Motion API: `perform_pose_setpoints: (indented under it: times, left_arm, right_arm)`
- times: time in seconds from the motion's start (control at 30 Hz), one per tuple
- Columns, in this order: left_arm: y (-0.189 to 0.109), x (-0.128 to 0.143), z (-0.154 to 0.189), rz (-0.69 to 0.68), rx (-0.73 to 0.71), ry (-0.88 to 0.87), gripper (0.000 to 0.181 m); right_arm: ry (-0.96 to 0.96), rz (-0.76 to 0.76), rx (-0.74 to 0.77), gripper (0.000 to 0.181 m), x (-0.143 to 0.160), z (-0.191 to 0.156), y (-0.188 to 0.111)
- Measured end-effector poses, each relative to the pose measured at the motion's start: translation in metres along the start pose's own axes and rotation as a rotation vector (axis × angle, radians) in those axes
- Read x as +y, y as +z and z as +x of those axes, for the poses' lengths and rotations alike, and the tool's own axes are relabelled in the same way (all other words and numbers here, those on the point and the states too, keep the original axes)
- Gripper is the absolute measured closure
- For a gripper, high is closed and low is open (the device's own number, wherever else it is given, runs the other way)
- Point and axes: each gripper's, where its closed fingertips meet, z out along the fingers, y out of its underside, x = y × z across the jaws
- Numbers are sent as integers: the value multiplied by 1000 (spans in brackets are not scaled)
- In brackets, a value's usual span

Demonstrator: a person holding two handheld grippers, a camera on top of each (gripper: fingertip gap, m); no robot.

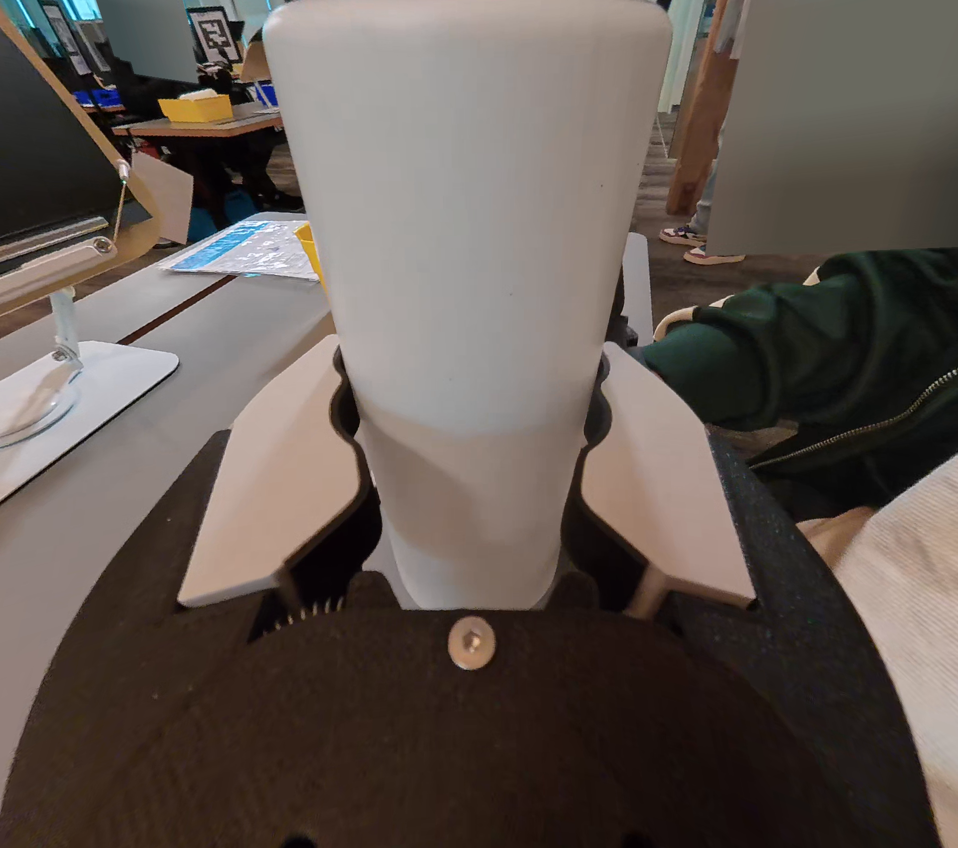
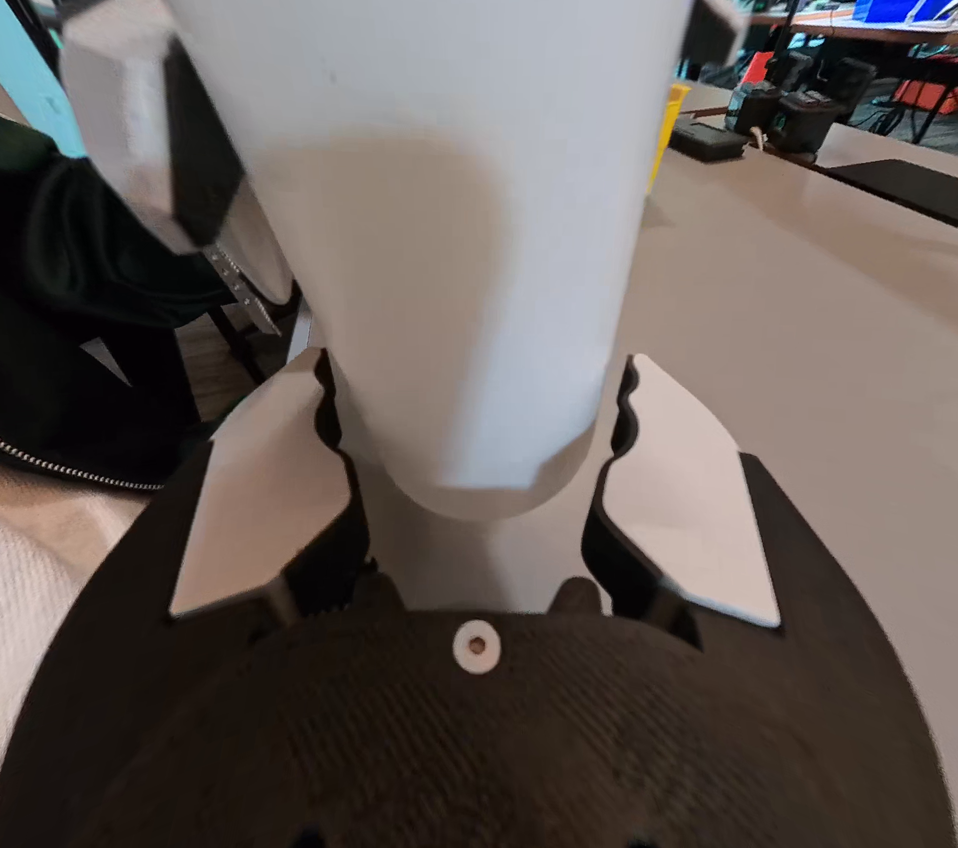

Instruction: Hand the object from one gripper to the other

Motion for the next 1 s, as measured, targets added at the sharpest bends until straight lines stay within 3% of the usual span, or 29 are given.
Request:
perform_pose_setpoints:
  times: [0.23,0.5,0.9,1.0]
  left_arm:
    - [1,0,2,29,35,-70,92]
    - [3,-5,7,54,56,-95,92]
    - [0,-16,7,105,66,-133,92]
    - [0,-19,13,89,89,-128,84]
  right_arm:
    - [99,86,-54,74,-12,0,-6]
    - [41,-6,-67,72,4,-10,6]
    - [3,63,-48,78,-12,-11,3]
    - [-4,125,-34,78,-27,-12,2]
